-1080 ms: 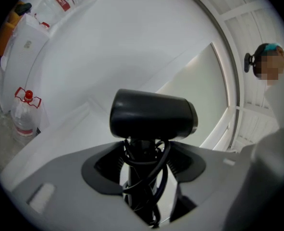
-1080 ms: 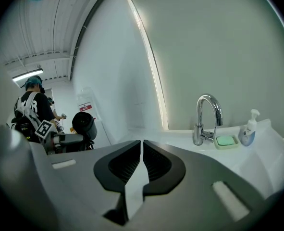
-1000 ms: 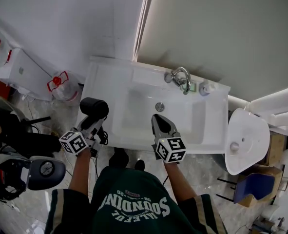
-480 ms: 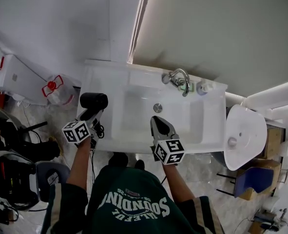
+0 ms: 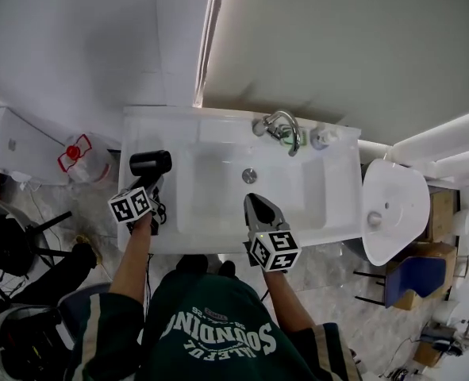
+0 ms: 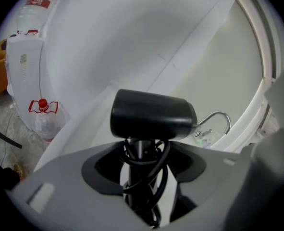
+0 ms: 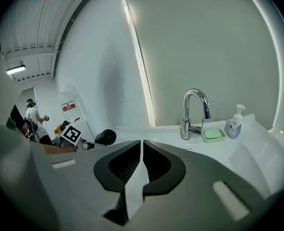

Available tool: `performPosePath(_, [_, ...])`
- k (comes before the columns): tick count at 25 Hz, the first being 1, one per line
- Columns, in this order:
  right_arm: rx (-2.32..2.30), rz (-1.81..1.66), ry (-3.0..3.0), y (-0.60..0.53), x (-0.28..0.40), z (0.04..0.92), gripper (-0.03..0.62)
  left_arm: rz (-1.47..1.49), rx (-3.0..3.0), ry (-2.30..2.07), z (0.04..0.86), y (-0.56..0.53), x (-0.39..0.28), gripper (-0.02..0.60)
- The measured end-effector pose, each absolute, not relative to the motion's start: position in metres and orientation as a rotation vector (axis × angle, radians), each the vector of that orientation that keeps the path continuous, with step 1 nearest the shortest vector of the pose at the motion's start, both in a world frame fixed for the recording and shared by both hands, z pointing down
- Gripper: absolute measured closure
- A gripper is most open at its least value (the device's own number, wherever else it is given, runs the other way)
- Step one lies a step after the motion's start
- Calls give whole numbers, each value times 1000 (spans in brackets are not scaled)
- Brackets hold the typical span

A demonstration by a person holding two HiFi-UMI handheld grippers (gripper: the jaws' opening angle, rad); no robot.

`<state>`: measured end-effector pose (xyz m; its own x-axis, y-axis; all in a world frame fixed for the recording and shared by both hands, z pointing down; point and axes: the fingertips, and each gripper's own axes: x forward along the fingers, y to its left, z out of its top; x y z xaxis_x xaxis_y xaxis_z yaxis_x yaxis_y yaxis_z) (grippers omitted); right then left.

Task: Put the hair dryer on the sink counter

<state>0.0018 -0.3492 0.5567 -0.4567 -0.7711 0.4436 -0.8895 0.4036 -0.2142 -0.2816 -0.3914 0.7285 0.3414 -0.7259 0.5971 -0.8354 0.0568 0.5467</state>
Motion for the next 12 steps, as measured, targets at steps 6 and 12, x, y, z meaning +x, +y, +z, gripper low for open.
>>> performPosePath(6, [1518, 633, -2341, -343, 14, 559, 588, 287, 1648, -1436, 748, -401, -285, 273])
performPosePath(12, [1563, 645, -2300, -334, 23, 562, 588, 340, 1594, -1450, 763, -405, -287, 273])
